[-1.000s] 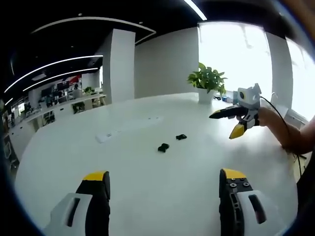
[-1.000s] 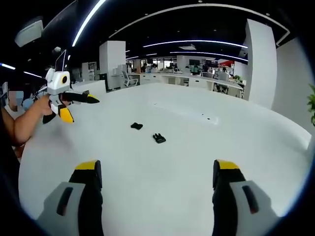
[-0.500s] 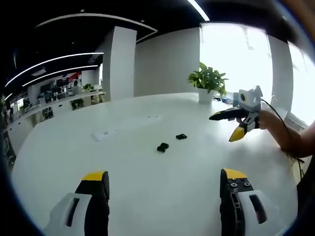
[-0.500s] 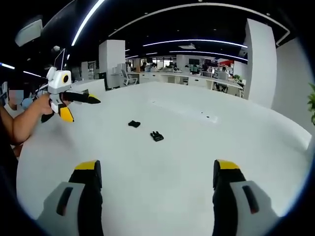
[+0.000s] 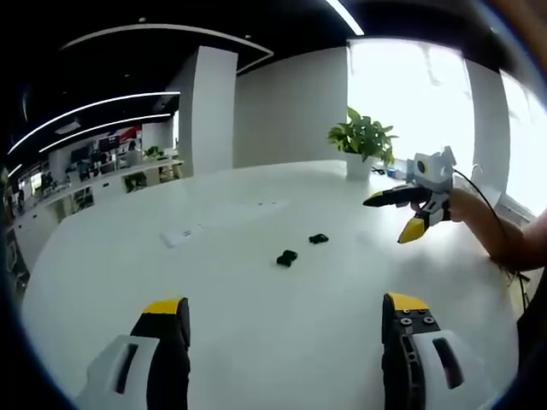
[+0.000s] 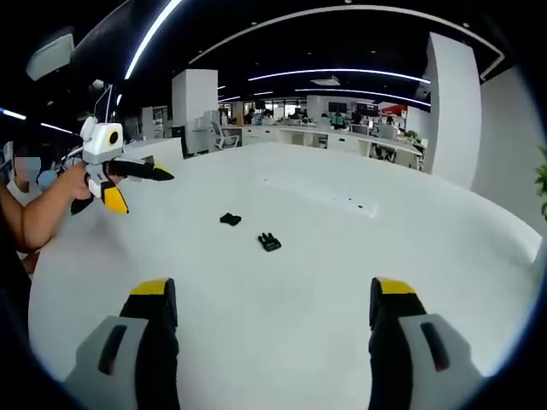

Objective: Snap the two parts of the plastic buckle together until the buckle closes and remains connected.

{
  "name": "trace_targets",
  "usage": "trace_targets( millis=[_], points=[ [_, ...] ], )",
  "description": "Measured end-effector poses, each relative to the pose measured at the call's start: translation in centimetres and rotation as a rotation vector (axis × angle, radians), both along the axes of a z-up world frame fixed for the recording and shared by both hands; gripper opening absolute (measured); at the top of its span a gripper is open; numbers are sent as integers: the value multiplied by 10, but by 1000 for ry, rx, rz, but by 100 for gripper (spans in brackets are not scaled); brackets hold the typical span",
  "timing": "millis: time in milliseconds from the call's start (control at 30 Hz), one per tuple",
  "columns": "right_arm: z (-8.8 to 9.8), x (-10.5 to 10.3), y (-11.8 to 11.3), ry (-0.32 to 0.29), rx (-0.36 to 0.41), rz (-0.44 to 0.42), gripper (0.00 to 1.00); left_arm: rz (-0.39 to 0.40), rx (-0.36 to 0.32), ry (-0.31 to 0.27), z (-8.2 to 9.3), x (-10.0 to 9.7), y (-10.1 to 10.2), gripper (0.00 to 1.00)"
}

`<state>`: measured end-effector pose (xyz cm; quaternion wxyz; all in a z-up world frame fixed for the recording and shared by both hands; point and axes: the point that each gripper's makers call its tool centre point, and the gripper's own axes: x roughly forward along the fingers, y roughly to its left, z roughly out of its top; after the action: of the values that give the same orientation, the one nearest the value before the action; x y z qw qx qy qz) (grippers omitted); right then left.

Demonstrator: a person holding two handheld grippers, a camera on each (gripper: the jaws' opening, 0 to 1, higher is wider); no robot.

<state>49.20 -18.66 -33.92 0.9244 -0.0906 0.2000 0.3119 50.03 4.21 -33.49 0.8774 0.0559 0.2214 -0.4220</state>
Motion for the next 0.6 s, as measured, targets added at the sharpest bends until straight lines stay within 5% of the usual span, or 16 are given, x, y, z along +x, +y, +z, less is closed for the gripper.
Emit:
trace_targets(
  millis=[600],
  points=[
    [3, 12, -6, -6, 11, -15, 92, -15, 30, -2, -4, 11, -7, 92]
  ],
)
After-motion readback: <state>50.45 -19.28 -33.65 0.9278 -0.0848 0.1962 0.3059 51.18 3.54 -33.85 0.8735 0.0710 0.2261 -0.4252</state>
